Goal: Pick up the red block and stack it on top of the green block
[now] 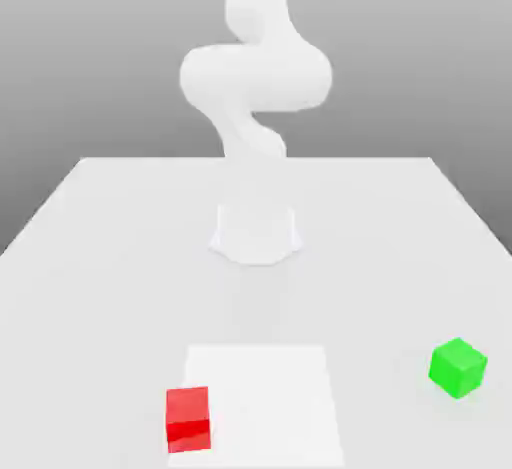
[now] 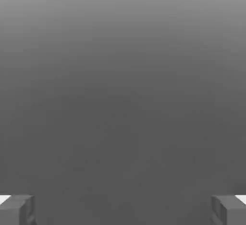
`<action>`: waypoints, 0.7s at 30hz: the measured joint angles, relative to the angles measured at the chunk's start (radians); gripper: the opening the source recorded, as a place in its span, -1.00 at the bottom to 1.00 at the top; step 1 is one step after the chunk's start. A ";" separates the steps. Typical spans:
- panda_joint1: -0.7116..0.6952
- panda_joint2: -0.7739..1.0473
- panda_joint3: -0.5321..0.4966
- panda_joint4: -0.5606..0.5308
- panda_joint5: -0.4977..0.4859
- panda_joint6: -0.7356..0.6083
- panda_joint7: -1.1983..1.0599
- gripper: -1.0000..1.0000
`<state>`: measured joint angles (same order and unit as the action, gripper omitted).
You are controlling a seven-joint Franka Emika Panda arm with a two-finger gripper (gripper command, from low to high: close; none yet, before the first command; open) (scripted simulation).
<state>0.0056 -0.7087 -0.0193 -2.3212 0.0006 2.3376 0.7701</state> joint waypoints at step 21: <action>-0.014 0.768 -0.120 -0.178 0.056 0.315 -0.289 0.00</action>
<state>-0.0086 0.0589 -0.1393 -2.4990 0.0569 2.6531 0.4815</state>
